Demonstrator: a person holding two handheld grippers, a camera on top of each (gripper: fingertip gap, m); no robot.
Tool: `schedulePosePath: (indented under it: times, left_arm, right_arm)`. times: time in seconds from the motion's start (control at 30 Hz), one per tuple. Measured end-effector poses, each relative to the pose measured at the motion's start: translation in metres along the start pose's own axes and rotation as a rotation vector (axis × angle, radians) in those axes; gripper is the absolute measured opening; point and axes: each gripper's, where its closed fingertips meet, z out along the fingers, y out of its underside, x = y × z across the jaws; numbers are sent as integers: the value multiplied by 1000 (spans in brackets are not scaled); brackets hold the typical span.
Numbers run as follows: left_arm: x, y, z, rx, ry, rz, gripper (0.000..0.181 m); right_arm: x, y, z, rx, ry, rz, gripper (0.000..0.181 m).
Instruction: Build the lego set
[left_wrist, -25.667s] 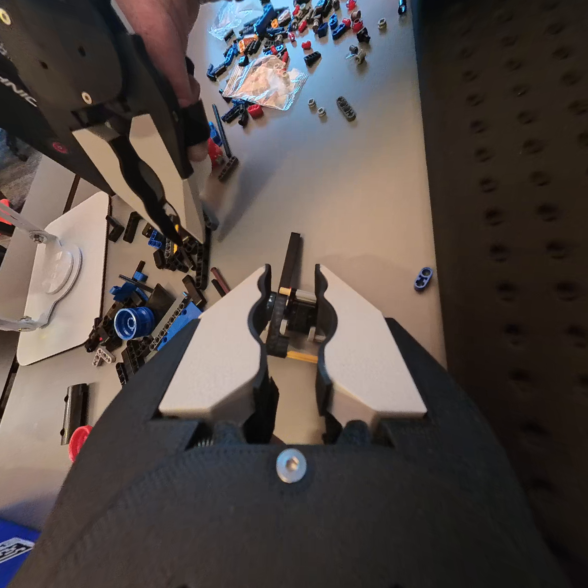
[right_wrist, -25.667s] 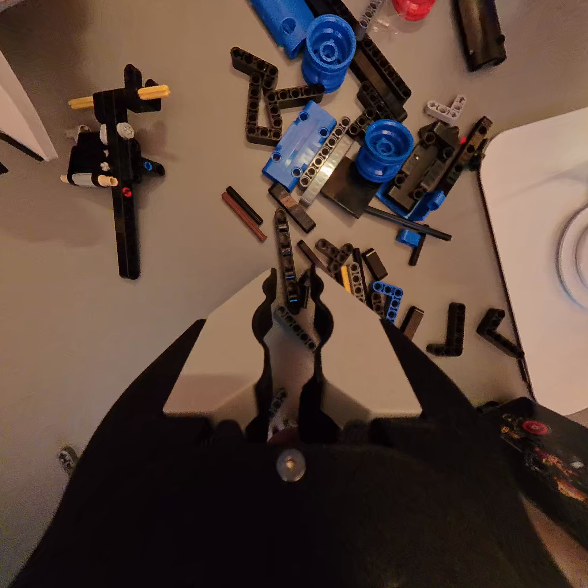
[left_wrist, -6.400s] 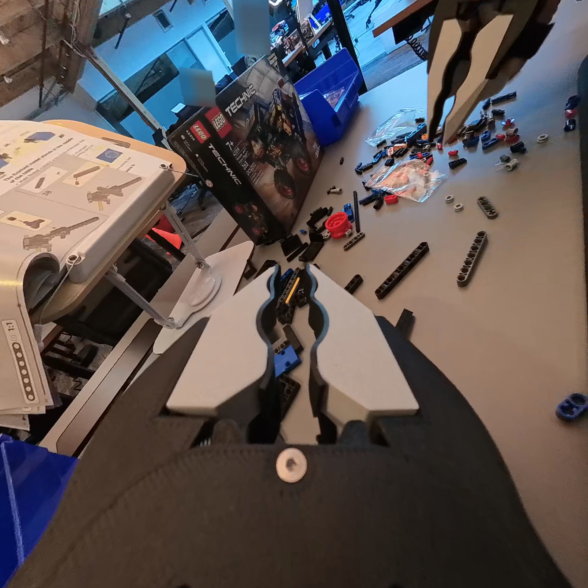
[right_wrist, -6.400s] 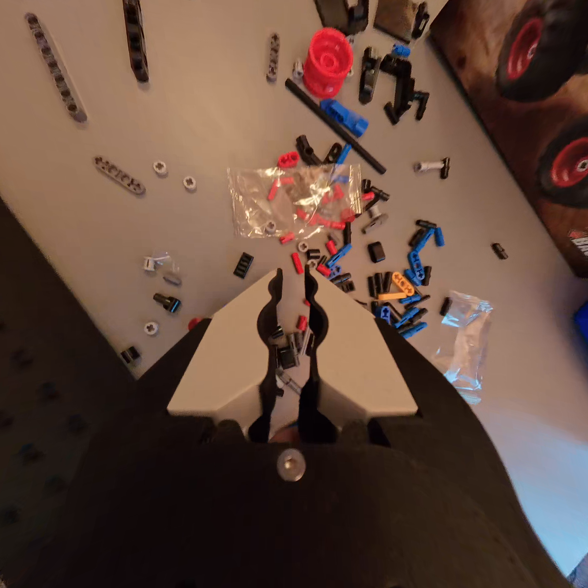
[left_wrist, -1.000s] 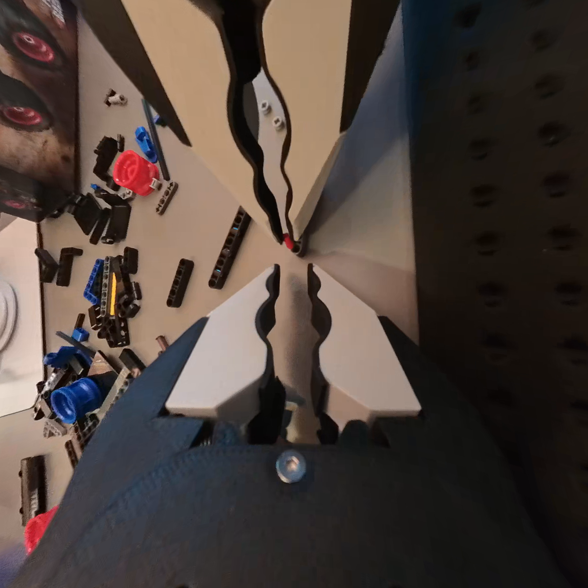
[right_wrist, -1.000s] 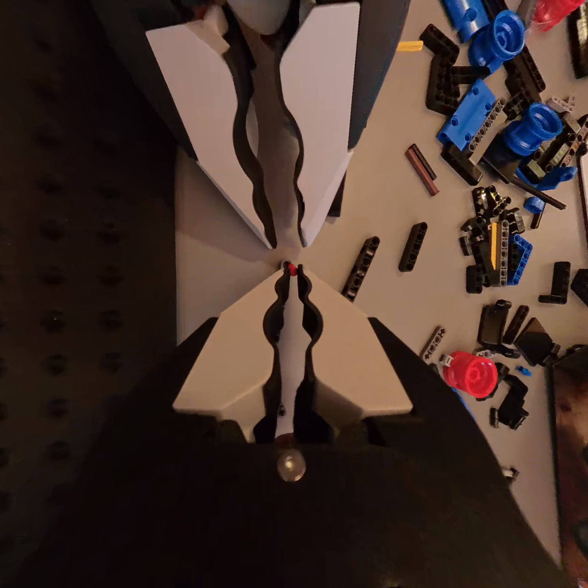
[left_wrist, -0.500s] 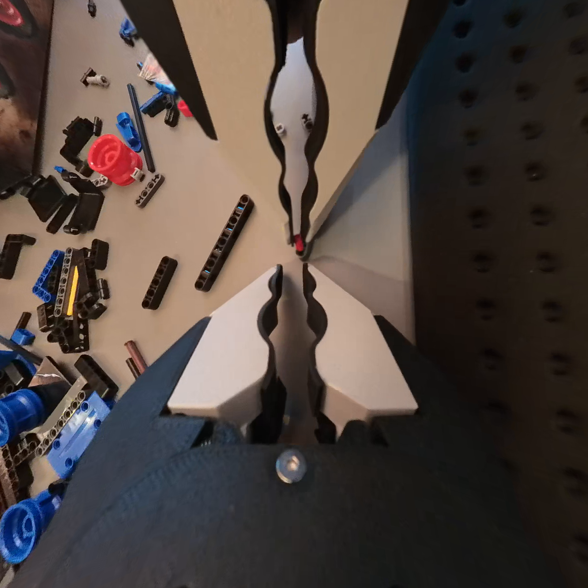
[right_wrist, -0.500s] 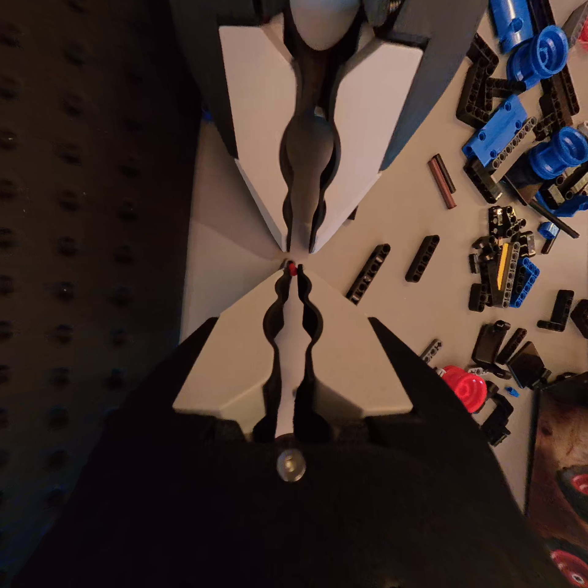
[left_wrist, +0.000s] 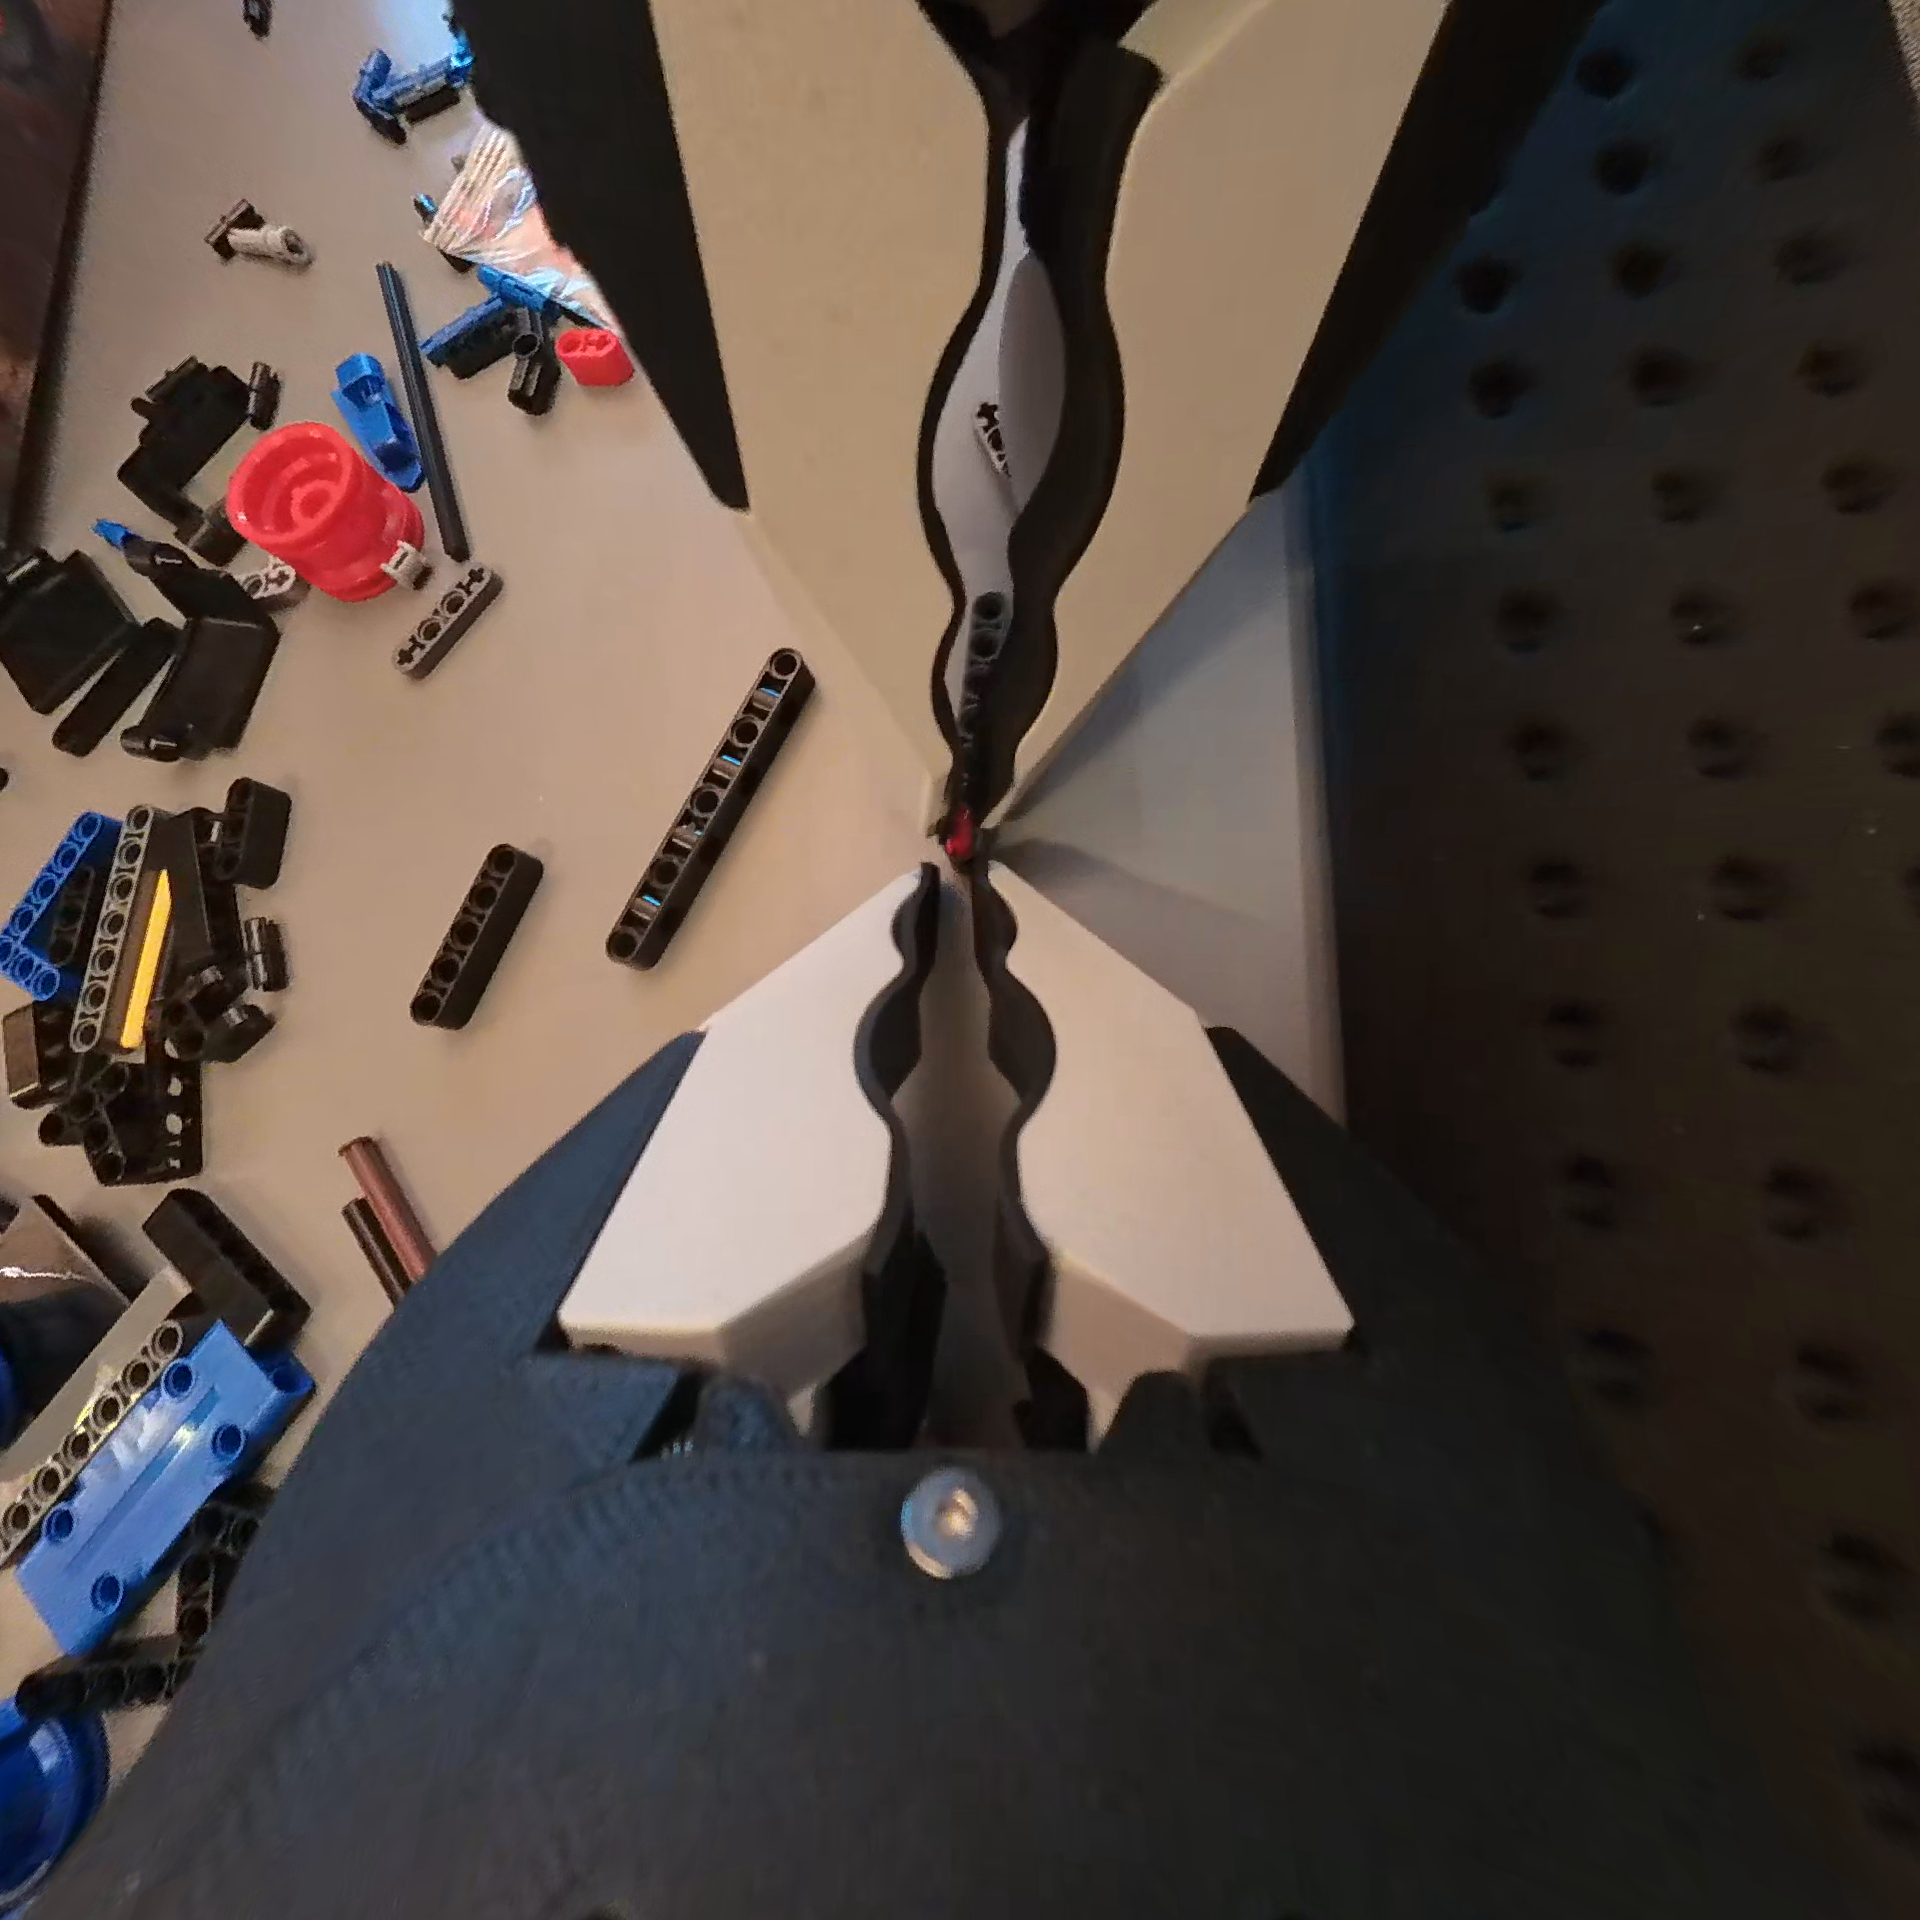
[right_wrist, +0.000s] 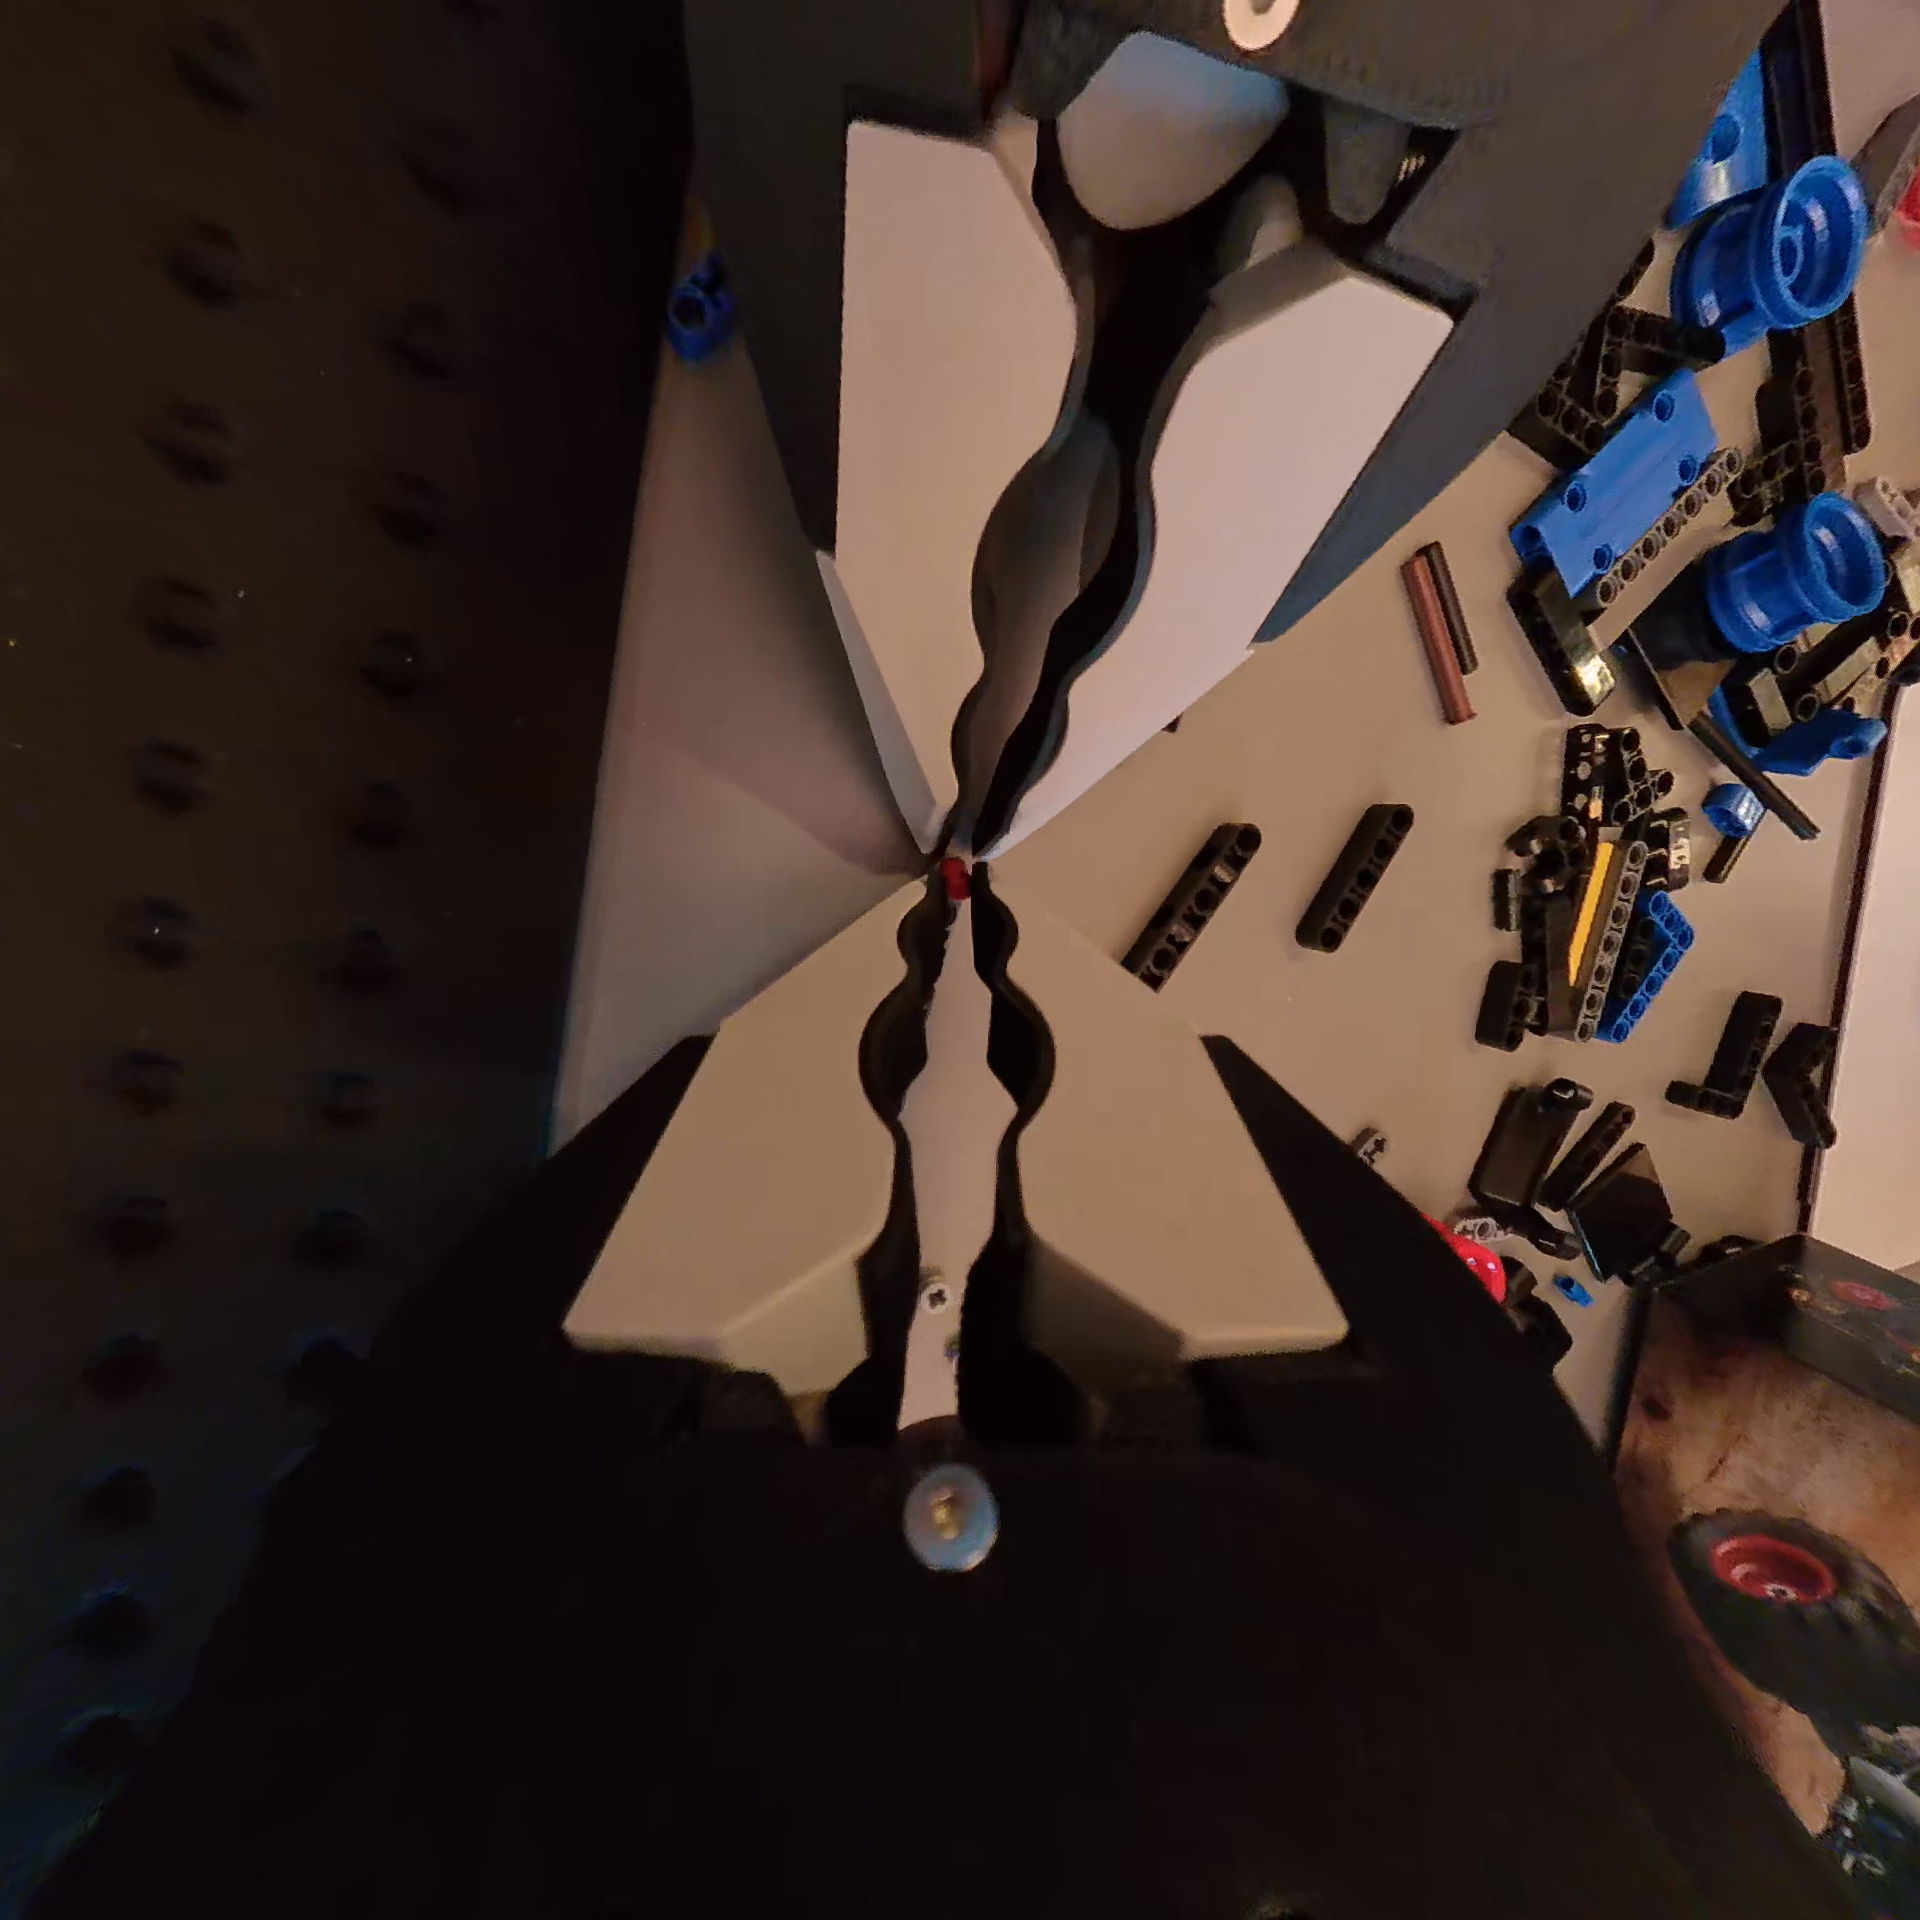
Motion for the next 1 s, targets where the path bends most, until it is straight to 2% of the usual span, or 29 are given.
schedulePosePath:
  times: [0.53, 1.0]
  left_arm:
    - [0, -2, 1, 10, 3, 9, 3]
    - [-2, -2, 3, 17, 5, -9, 0]
  right_arm:
    - [-2, 2, -1, -73, -15, -156, 3]
    - [-11, 0, -1, -54, -196, -146, 3]
